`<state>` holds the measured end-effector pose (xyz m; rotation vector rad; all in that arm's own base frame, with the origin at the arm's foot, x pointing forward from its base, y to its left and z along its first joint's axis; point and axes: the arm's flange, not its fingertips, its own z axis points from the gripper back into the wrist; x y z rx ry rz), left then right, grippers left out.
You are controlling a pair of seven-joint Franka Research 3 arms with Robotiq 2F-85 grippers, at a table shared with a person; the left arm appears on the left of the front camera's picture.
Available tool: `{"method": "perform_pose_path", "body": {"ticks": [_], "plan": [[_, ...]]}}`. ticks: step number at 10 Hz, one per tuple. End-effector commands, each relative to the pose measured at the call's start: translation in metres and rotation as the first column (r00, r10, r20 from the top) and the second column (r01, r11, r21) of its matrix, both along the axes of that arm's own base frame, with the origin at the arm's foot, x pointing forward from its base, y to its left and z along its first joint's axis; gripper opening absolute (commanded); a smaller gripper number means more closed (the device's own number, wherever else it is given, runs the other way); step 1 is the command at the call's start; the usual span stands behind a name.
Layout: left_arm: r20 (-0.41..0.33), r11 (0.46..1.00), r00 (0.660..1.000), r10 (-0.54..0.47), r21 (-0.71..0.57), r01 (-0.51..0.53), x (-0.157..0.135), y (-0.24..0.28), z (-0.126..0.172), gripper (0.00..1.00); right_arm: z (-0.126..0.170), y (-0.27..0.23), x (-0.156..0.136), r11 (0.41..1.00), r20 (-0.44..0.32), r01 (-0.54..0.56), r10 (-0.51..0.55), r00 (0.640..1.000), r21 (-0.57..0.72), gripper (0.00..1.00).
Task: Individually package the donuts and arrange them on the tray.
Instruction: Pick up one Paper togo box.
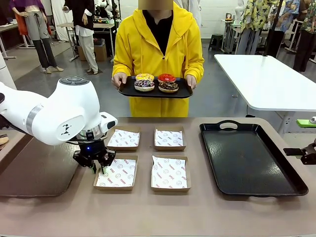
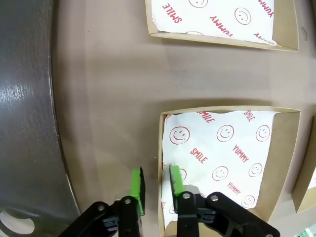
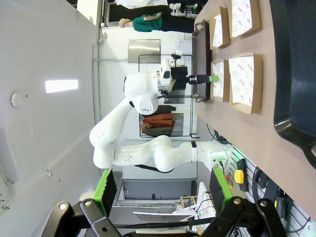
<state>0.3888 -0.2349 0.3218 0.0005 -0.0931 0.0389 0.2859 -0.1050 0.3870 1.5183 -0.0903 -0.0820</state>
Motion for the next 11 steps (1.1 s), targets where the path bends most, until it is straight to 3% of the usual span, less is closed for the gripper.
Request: {"method": "perform_pose_path", "body": {"ticks": [1,5,6,9,11], "plan": [[0.001,1.0,1.0,-0.003,-0.029,0.003,-0.001,0.003,0.002,0.0,0.001,0.0,0.0,1.0,0.006,0.0,-0.001,1.0,0.014,1.0],[-0.008,0.999,1.0,-0.01,-0.051,0.01,0.002,0.006,0.016,0.0,0.001,0.0,0.0,1.0,0.006,0.0,-0.001,1.0,0.014,1.0],[-0.105,0.998,0.993,-0.043,-0.054,0.038,0.005,0.005,0.034,0.0,0.001,0.0,0.0,1.0,0.006,0.0,-0.001,1.0,0.014,1.0],[-0.107,0.994,0.988,-0.111,-0.023,0.109,0.025,0.015,0.118,0.0,0.001,0.0,0.0,1.0,0.006,0.0,-0.001,1.0,0.014,1.0],[-0.078,0.99,0.987,-0.138,0.011,0.14,0.054,0.02,0.155,0.0,0.001,0.0,0.0,1.0,0.006,0.0,-0.001,1.0,0.014,1.0]]}}
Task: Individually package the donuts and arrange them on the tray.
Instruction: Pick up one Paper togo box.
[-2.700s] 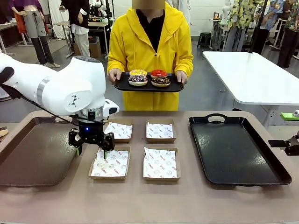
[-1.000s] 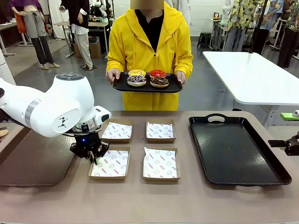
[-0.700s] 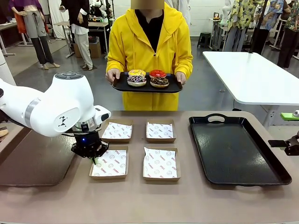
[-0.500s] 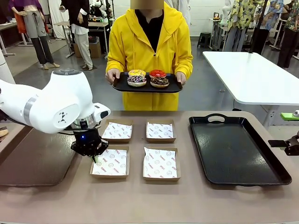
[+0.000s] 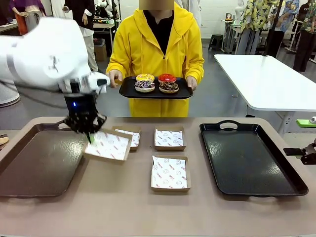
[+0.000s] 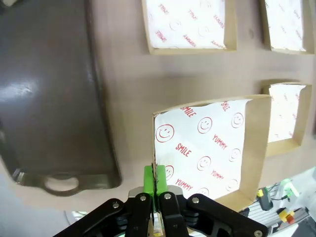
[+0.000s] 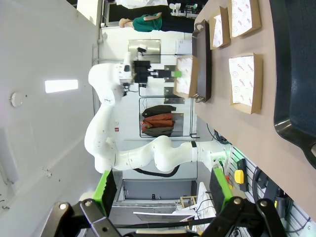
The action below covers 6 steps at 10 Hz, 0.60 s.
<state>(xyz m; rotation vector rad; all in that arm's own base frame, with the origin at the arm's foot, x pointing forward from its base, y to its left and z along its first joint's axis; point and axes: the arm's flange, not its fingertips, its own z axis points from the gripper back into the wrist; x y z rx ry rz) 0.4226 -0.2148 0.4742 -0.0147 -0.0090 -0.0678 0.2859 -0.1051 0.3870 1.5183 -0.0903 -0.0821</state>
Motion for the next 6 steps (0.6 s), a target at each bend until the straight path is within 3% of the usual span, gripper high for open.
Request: {"method": "perform_pose_path", "body": {"ticks": [1,4,6], "plan": [[0.026,0.999,0.999,-0.019,0.044,0.017,0.038,0.001,0.012,0.0,0.001,0.0,0.0,1.0,0.006,0.0,0.0,1.0,0.014,1.0],[0.106,0.997,0.994,0.033,0.06,-0.039,0.095,0.003,0.034,0.0,0.001,0.0,0.0,1.0,0.006,0.0,0.0,1.0,0.014,1.0],[0.121,0.999,0.992,0.02,0.041,-0.025,0.119,0.008,0.038,0.0,0.001,0.0,0.0,1.0,0.006,0.0,0.0,1.0,0.014,1.0]]}}
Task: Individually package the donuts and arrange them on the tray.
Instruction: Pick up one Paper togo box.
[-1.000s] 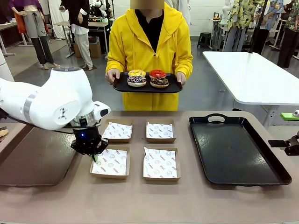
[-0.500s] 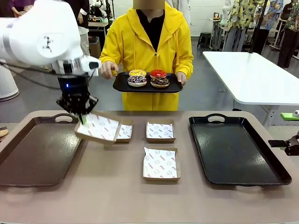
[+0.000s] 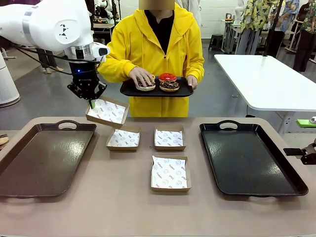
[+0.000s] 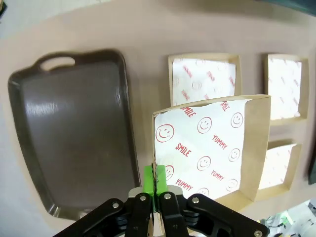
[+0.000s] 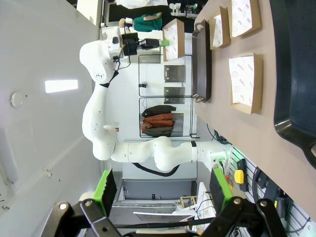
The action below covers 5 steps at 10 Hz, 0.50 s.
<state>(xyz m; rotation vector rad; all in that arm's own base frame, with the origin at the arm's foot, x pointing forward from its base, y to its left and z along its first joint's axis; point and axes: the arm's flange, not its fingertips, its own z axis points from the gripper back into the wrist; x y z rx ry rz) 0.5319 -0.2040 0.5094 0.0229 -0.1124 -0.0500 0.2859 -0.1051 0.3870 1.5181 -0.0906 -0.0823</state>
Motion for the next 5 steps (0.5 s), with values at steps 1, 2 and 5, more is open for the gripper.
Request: {"method": "perform_pose_path", "body": {"ticks": [1,2,5], "plan": [[0.012,1.0,1.0,0.003,-0.01,-0.003,0.0171,0.0021,0.002,0.0,0.0006,-0.0002,-0.0001,1.0,0.006,0.0,0.0,1.0,0.014,1.0],[-0.021,0.999,1.0,0.006,-0.035,-0.007,0.0193,0.006,-0.0005,0.0,0.0006,-0.0002,-0.0001,1.0,0.006,0.0,0.0,1.0,0.014,1.0],[0.005,1.0,1.0,0.005,-0.008,-0.005,0.0105,0.0009,0.0008,0.0,0.0006,-0.0002,-0.0001,1.0,0.006,0.0,0.0,1.0,0.014,1.0]]}}
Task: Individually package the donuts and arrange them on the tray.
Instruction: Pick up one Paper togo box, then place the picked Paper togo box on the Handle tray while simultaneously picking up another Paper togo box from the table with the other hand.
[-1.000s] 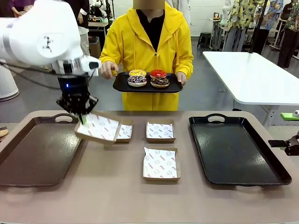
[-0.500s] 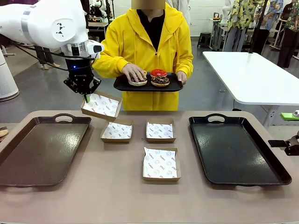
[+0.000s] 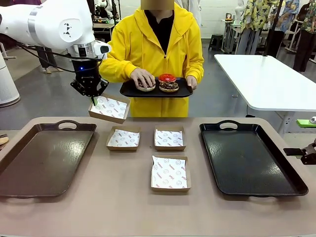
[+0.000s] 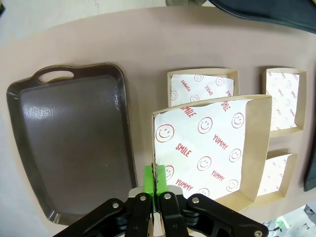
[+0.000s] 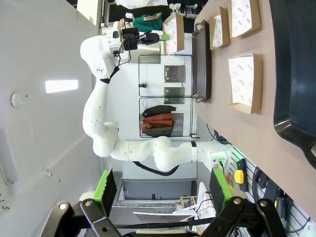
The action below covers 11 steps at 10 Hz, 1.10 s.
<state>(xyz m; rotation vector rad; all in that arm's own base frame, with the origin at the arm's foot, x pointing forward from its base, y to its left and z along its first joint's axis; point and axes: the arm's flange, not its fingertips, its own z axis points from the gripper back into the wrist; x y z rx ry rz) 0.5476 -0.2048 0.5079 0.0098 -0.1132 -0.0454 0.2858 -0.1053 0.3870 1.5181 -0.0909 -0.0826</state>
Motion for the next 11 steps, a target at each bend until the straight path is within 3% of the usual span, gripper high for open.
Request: {"method": "perform_pose_path", "body": {"ticks": [1,11], "plan": [[0.004,1.0,1.0,0.001,0.006,-0.001,-0.0052,0.0017,0.0022,0.0,0.0006,-0.0001,-0.0001,1.0,0.006,0.0,0.0,1.0,0.014,1.0],[0.004,1.0,1.0,0.001,0.006,-0.001,-0.0052,0.0017,0.0022,0.0,0.0006,-0.0001,-0.0001,1.0,0.006,0.0,0.0,1.0,0.014,1.0]]}}
